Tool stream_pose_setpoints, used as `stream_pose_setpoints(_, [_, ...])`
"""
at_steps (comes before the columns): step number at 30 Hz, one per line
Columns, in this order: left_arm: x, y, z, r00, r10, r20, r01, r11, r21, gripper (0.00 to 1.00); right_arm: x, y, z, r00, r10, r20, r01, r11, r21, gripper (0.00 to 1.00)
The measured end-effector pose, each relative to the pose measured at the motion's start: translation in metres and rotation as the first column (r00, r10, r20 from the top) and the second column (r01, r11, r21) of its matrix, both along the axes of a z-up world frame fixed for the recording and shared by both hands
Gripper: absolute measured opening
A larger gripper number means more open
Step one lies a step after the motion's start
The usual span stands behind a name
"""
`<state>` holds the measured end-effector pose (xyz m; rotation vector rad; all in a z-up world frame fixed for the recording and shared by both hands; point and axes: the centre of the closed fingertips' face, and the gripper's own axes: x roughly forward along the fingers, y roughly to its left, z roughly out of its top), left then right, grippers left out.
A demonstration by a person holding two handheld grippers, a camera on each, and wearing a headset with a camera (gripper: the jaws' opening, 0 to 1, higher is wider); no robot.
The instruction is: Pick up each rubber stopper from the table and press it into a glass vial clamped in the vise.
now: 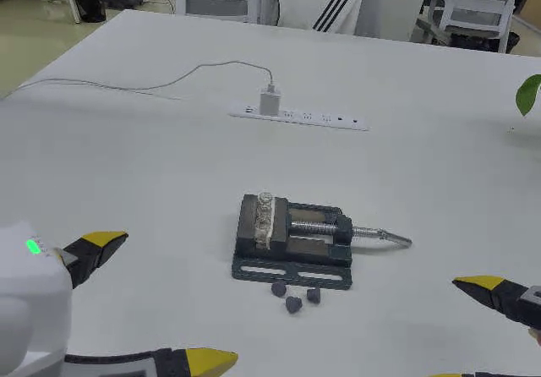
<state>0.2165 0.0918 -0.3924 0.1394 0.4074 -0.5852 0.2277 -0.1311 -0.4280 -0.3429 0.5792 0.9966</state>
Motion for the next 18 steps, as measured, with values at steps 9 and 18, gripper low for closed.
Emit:
stream_pose_setpoints(9, [-0.0004, -0.0006, -0.001, 1.0, -0.004, 0.003, 0.004, 1.0, 0.005, 0.99, 0.0081, 0.0036, -0.0049, 0.999, 0.039, -0.007, -0.039, 0.999, -0.013, 0.78])
stream_pose_setpoints(18, [-0.0023, 0.0021, -0.0059, 1.0, 0.0, -0.013, -0.001, 1.0, -0.004, 0.99, 0.0104, 0.0071, -0.0062, 0.998, 0.056, 0.0, -0.056, 0.998, -0.021, 0.77])
